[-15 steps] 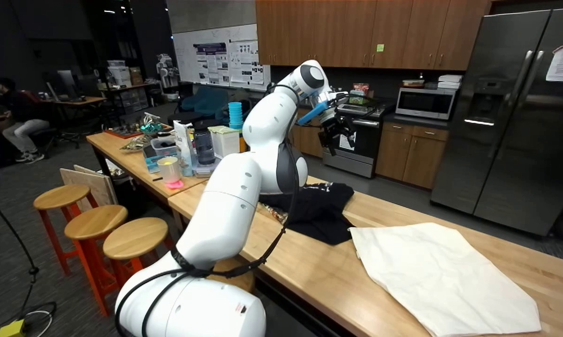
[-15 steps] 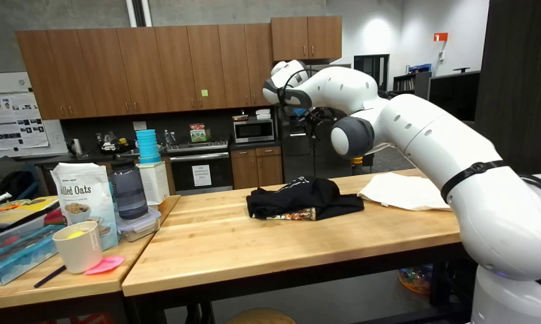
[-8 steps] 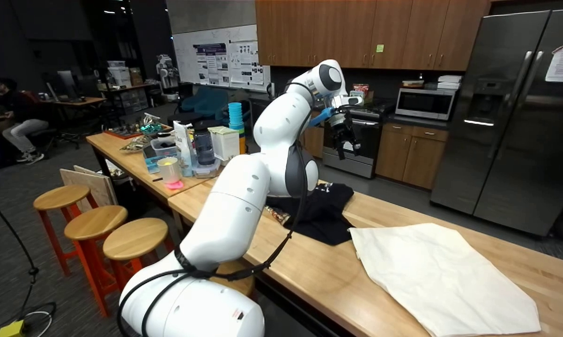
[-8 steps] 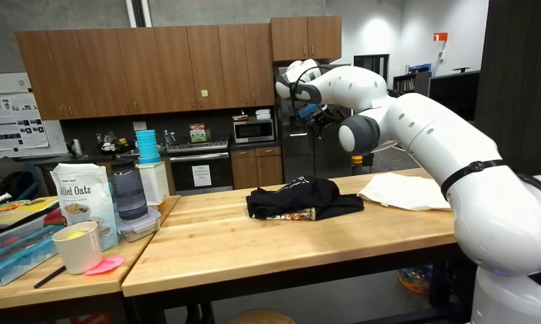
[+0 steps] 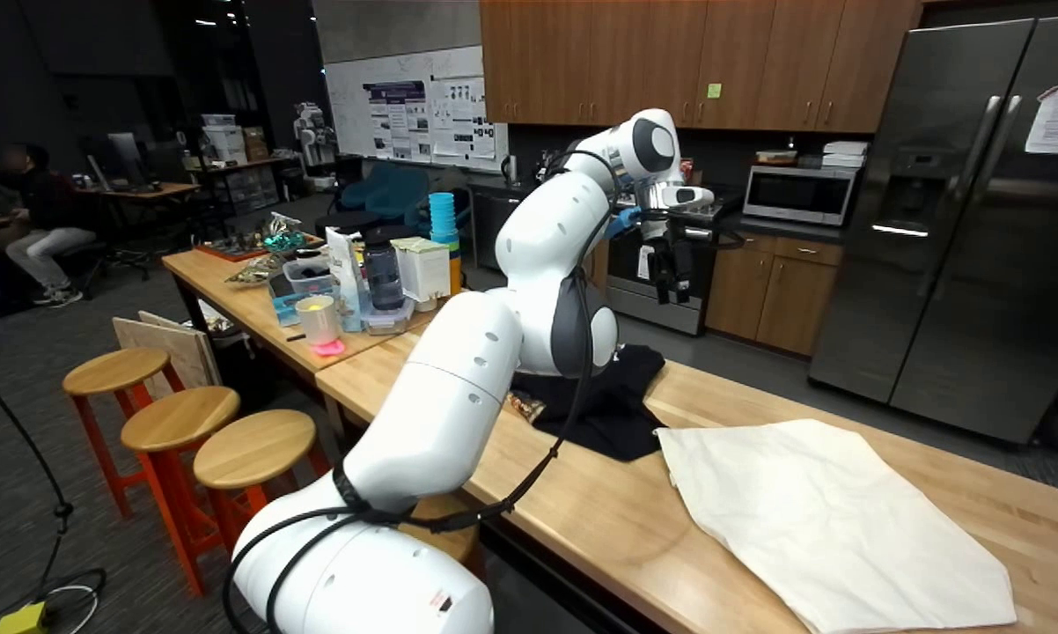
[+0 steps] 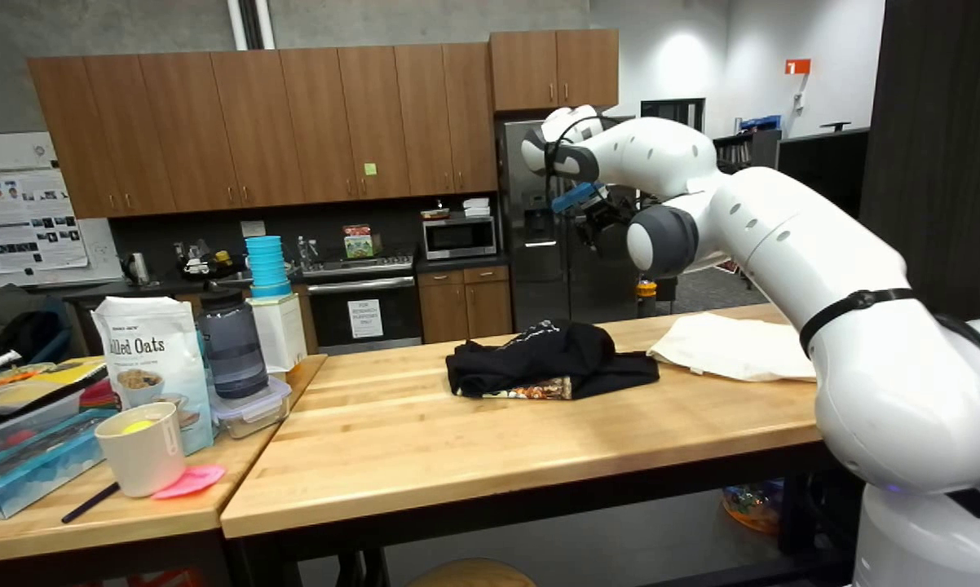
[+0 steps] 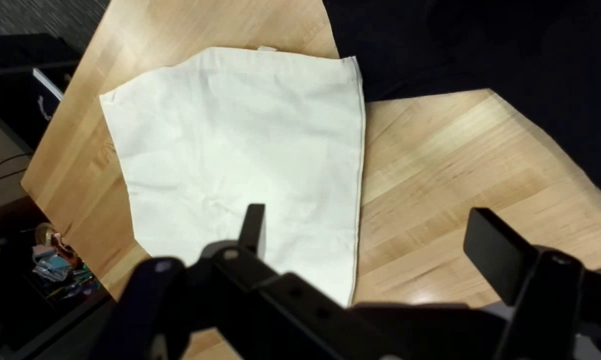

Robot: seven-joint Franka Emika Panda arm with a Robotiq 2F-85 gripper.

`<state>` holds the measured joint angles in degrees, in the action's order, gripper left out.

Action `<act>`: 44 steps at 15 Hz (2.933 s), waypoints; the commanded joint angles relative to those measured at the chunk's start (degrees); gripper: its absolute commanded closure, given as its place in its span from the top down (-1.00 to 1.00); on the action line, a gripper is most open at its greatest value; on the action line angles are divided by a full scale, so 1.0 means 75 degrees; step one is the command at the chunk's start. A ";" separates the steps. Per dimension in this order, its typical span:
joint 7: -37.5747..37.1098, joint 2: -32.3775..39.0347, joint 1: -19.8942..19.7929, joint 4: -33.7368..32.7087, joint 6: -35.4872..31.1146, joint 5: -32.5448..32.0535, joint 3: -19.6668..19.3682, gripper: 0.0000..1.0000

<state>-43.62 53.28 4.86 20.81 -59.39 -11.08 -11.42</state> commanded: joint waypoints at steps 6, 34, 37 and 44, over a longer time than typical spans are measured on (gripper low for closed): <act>-0.1183 -0.0284 -0.0496 0.0072 0.0565 0.0238 0.0107 1.00; 0.4032 -0.0600 0.3360 0.0169 -0.0241 0.0392 0.1601 1.00; 0.5400 -0.1040 0.3392 0.0205 0.0401 0.0250 0.1616 1.00; 0.8988 -0.2185 0.3711 0.0381 0.1390 -0.1089 0.1405 1.00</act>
<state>13.81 41.31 31.32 20.93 -50.07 -14.85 0.30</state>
